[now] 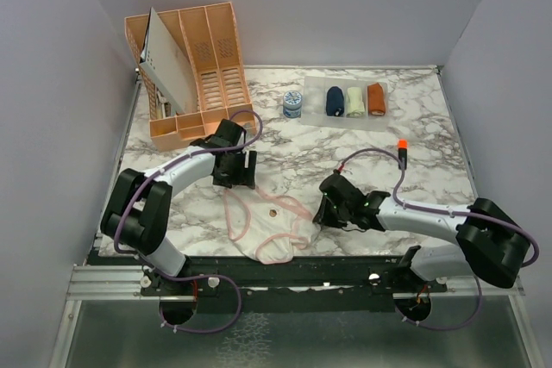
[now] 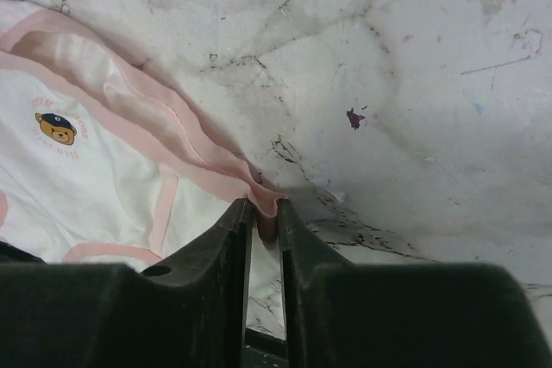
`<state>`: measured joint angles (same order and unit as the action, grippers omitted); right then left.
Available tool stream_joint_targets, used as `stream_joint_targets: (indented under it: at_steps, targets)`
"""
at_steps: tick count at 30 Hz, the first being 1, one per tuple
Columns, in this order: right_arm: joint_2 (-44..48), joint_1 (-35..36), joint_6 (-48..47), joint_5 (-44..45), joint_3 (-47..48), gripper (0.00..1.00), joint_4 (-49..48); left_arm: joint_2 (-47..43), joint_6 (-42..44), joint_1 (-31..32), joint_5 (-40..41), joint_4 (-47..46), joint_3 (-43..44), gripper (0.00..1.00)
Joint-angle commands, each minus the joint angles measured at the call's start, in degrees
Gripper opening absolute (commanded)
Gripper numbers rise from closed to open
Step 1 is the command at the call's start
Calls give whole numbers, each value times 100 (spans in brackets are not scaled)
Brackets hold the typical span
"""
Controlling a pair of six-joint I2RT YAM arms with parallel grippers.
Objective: Roll the underwear
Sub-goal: Flatten out the underwear at the center of the board.
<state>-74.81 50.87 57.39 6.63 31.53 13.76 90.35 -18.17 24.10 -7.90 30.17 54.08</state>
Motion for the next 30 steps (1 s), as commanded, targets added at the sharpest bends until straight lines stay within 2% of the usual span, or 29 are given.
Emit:
stream_joint_targets:
  at_steps: [1,4,8,10,11,13,20,21,22,24,25,27,30]
  targets:
    - [-155,-16,-205,-92,47,14,-41,149,41,16,-169,84,13,66]
    - [-137,-16,-435,55,193,1,-23,124,50,16,-368,12,31,46]
    - [-34,-63,-964,434,561,0,75,-40,21,16,-589,-159,-6,21]
    - [-17,-177,-1217,638,792,0,250,-239,-120,16,-668,-340,-76,3]
    - [-14,-285,-1357,682,887,0,297,-369,-254,16,-669,-469,-149,0]
    - [-12,-574,-1677,677,1052,0,358,-782,-648,16,-582,-821,-415,0]
    - [-388,-1640,-2556,730,1691,0,817,-2752,-2750,16,862,-1697,-1958,0]
    - [-485,-1690,-2684,775,1787,0,875,-3002,-2882,16,986,-1845,-2201,14]
    - [-607,-1730,-2794,790,1884,0,915,-3175,-2966,16,1072,-1890,-2347,37]
    - [-850,-1777,-2992,646,2046,0,902,-3183,-2957,9,1167,-1768,-2403,63]
    - [-1009,-1775,-3064,592,2119,0,900,-3048,-2899,8,1209,-1654,-2331,73]
    - [-1216,-1780,-3149,547,2253,1,868,-2682,-2665,7,1210,-1546,-2124,80]
    - [-1440,-1790,-3227,605,2396,4,840,-2118,-2224,7,1030,-1627,-1698,84]
